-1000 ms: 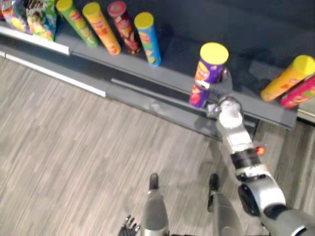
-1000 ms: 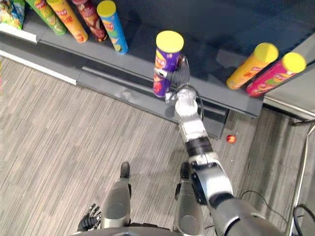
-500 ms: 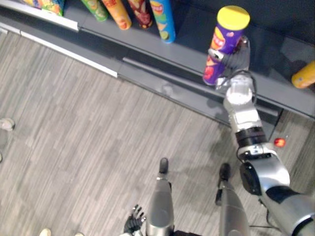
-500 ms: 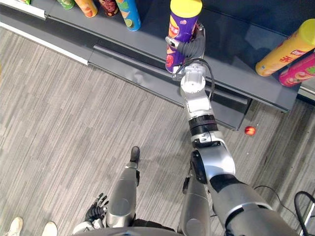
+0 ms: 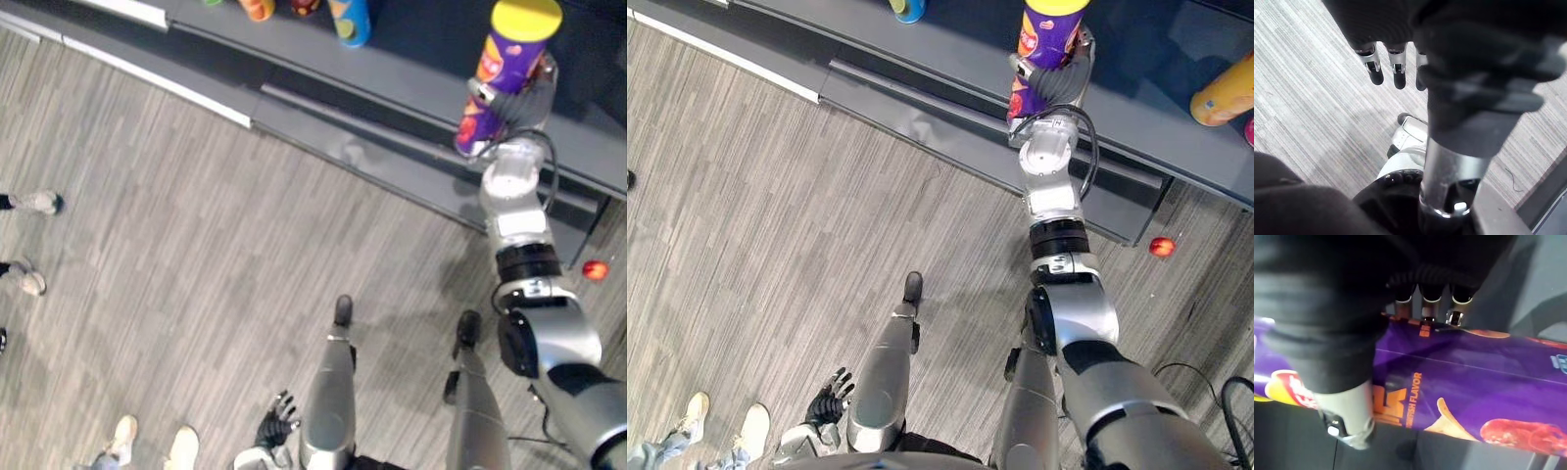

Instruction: Put the gum and the chips on the shelf.

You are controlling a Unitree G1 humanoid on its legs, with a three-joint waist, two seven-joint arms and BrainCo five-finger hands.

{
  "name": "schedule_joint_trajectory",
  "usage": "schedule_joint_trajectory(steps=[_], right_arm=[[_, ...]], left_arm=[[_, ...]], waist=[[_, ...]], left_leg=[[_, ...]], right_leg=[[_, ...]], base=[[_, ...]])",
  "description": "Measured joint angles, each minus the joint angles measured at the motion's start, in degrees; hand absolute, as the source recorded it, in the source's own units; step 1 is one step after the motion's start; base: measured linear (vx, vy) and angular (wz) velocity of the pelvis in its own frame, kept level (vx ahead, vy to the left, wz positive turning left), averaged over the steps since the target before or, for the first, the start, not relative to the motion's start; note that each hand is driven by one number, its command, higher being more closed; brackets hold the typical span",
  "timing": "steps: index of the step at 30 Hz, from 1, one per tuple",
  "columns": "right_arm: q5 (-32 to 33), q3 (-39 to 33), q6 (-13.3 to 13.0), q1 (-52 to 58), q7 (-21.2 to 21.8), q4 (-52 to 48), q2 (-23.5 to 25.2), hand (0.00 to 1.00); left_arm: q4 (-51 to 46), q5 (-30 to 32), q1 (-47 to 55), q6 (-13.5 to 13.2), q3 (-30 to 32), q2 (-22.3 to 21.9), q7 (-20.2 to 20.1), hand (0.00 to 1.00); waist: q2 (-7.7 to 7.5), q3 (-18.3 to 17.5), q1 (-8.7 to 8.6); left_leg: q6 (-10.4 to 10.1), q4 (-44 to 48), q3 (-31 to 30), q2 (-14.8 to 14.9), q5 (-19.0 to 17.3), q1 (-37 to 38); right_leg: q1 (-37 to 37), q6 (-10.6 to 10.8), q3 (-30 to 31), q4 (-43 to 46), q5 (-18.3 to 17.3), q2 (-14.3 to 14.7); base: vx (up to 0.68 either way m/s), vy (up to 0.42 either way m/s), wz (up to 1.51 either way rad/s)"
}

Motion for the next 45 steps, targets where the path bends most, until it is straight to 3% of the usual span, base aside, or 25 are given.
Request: schedule_joint_trajectory(steps=[6, 17, 27, 32, 45], right_arm=[[-1.8, -1.0, -0.7, 0.0, -2.0, 0.0, -2.5, 1.0], [-0.5, -3.9, -0.7, -0.3, -5.9, -0.6, -3.5, 1.0], [0.0, -4.1, -1.8, -0.4, -8.4, -3.5, -3.7, 1.0], [0.3, -4.3, -2.3, -0.4, -9.6, -4.9, -3.5, 1.0], [-4.1, -9.7, -2.4, 1.4, -14.6, -10.9, -0.8, 1.0]], left_arm=[[1.7, -0.4, -2.1, 0.0, -2.4, 0.0, 0.0, 0.0], [2.0, -0.5, -2.5, 0.0, -2.9, 0.0, 0.0, 0.0], [2.0, -0.5, -3.9, 0.0, -5.0, 0.0, 0.8, 0.0], [2.2, -0.6, -4.4, 0.0, -6.1, 0.1, 1.0, 0.0], [4.5, -0.7, -6.5, -1.0, -8.9, 0.2, 1.0, 0.0]], waist=[[1.62, -1.1, 2.29], [1.81, -1.3, 2.9], [2.85, -2.0, 5.52], [3.66, -2.6, 6.04], [4.83, -3.5, 8.3]], left_leg=[[0.0, 0.5, -0.2, -0.1, 0.0, -1.5], [0.0, 0.3, 0.0, -0.1, 0.0, -1.6], [-0.2, 0.0, 0.0, -0.2, -0.2, -2.9], [-0.4, 1.0, -0.4, -0.3, -0.5, -4.4], [-0.5, 2.8, -1.4, -0.3, -2.1, -6.3]], right_leg=[[-0.8, 0.2, 0.0, -0.9, 0.5, 0.0], [-0.7, 0.3, 0.2, -1.9, 0.9, 0.0], [-1.8, 0.5, 1.1, -4.5, 2.3, 0.0], [-2.7, 0.5, 1.0, -4.6, 2.3, 0.0], [-3.7, 1.0, 1.4, -5.6, 2.6, 0.2]], base=[[0.01, 0.016, 0.0], [0.02, 0.015, -0.01], [0.02, 0.019, -0.05], [0.0, 0.005, -0.01], [0.0, 0.013, -0.02]])
